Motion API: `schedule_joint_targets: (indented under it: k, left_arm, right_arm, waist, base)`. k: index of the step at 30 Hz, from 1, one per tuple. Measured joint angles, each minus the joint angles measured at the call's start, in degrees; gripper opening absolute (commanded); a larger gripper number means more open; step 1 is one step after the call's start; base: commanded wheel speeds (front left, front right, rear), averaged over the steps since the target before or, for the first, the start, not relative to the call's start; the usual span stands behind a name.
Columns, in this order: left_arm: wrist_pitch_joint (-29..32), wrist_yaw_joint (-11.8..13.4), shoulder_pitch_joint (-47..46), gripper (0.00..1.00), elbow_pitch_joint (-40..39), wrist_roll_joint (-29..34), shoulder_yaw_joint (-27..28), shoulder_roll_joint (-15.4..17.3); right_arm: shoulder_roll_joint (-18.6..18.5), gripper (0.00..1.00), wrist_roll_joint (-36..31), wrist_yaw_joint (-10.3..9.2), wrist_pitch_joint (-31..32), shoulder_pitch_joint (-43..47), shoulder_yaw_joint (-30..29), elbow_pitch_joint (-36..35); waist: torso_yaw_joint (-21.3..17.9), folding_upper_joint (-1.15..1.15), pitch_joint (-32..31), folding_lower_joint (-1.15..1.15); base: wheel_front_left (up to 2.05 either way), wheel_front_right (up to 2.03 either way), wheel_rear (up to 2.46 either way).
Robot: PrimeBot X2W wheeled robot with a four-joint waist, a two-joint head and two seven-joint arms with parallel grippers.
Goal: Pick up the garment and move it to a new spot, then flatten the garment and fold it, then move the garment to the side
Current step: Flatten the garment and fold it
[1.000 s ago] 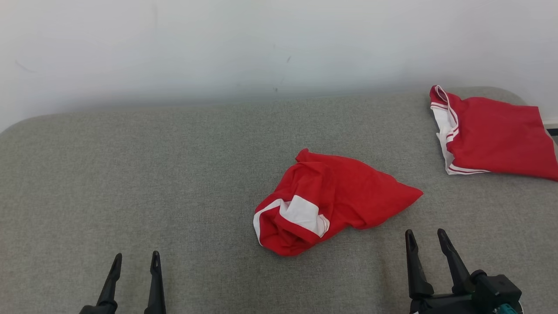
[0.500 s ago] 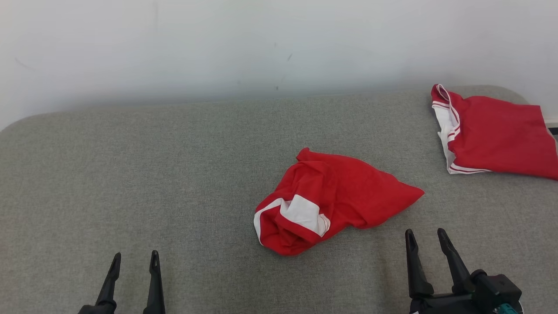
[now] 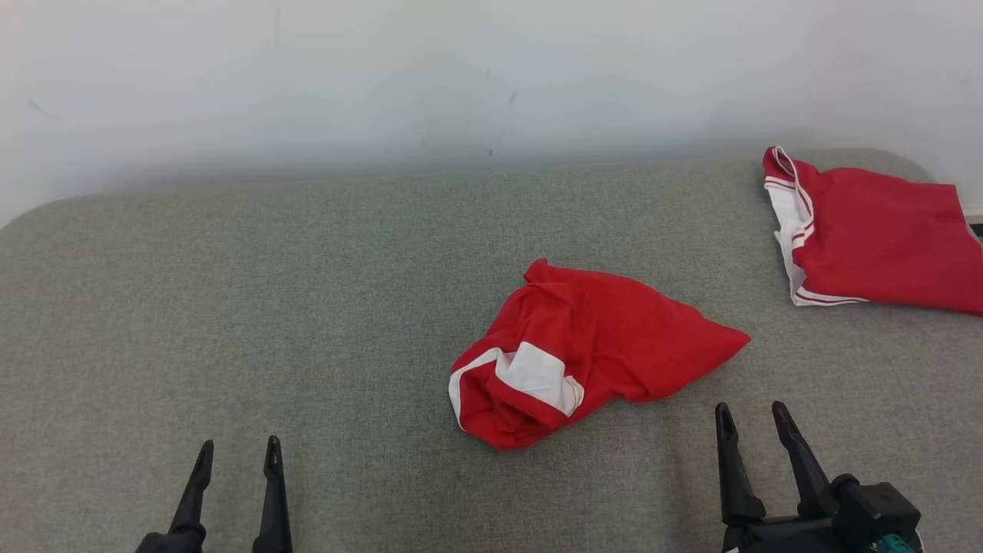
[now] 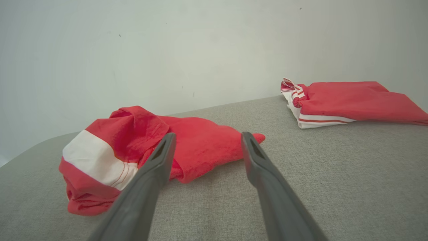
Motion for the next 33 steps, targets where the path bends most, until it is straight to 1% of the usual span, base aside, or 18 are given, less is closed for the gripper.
schedule_joint_targets:
  k: [7,10,13,14,18,24,29,33]
  left_arm:
    - [0.0,0.0,-0.1,1.00,0.0,-0.1,0.2,0.0]
    - [0.0,-0.1,-1.4,1.00,-0.3,-0.7,-1.1,0.0]
    - [0.0,-0.7,-3.9,1.00,-0.5,-0.9,-5.1,0.0]
    - [0.0,-0.7,-3.9,1.00,-0.5,-0.9,-5.1,0.0]
    - [0.0,-1.6,-7.8,1.00,0.3,-0.8,-12.9,0.0]
    - [0.0,-2.0,-13.1,1.00,2.4,-0.9,-23.7,-0.1]
    - [0.0,-1.1,-15.8,1.00,8.6,0.2,-28.4,-0.1]
    - [0.0,-0.5,-18.4,1.00,13.3,0.8,-30.1,-0.1]
  right_arm:
    - [0.0,1.00,0.0,0.00,0.0,-0.1,-0.1,0.0]
    - [0.0,1.00,0.0,0.00,0.0,-0.2,-0.2,0.0]
    - [0.0,1.00,0.0,0.00,0.0,-0.6,-0.1,0.0]
    - [0.0,1.00,0.0,0.00,0.0,-0.6,-0.1,0.0]
    - [0.0,1.00,0.0,0.00,0.0,-1.6,0.9,0.0]
    - [0.0,1.00,0.8,0.00,0.0,-2.5,1.2,0.1]
    - [0.0,1.00,1.7,0.00,0.0,-3.0,1.2,0.2]
    - [0.0,1.00,2.2,0.00,0.0,-3.6,1.3,0.1]
  waist:
    - [0.1,0.00,0.2,0.00]
    - [0.2,0.00,0.5,0.00]
    - [0.3,0.00,0.9,0.00]
    - [0.3,0.00,0.9,0.00]
    - [-0.1,0.01,1.7,0.00]
    - [-2.4,0.00,2.8,0.00]
    - [-5.1,0.00,3.8,0.00]
    - [-7.3,0.00,4.9,0.00]
  base:
    - [0.00,0.00,0.00]
    - [0.00,0.00,0.00]
    - [0.00,0.00,0.00]
    - [0.00,0.00,0.00]
    - [0.00,0.00,0.00]
    - [0.00,0.00,0.00]
    - [0.00,0.00,0.00]
    - [0.00,0.00,0.00]
